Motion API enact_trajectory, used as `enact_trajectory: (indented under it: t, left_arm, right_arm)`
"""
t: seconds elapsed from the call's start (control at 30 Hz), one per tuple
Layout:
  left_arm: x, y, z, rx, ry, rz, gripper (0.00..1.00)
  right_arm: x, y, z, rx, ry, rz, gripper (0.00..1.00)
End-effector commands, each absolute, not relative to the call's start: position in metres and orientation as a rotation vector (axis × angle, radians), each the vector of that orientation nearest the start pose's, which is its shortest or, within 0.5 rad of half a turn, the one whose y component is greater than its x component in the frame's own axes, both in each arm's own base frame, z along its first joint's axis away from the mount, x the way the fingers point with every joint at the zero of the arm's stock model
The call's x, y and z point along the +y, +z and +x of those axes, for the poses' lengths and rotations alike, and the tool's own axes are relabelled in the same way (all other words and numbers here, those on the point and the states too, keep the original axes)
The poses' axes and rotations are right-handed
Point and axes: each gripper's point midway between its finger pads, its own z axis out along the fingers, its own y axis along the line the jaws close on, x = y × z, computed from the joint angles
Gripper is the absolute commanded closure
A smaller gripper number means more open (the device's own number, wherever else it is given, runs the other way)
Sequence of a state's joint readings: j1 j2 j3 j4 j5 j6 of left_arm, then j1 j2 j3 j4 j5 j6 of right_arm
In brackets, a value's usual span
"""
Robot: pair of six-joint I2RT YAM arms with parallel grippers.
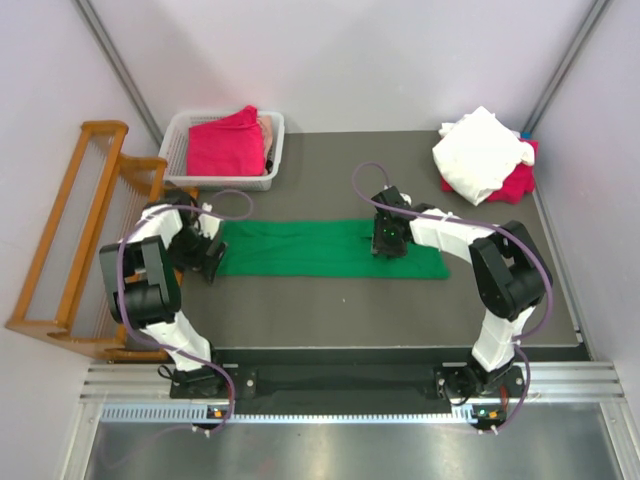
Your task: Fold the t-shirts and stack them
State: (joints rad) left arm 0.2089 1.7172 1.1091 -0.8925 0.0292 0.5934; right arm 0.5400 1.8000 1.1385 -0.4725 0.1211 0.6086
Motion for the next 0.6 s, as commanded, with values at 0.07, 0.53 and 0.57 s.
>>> enact_trajectory:
  t: [0.07,0.53,0.57]
  left_arm:
    - [0.052,0.076,0.301,2.890,-0.110,0.609,0.01]
    - [-0.049,0.063,0.279,2.862,-0.282,0.857,0.01]
    - [-0.047,0.057,0.277,2.871,-0.269,0.858,0.01]
  right_arm:
    - [0.176,0.011,0.312,2.763,0.088,0.155,0.59]
    - [0.176,0.017,0.315,2.753,0.084,0.148,0.59]
    - [0.176,0.017,0.315,2.752,0.085,0.146,0.59]
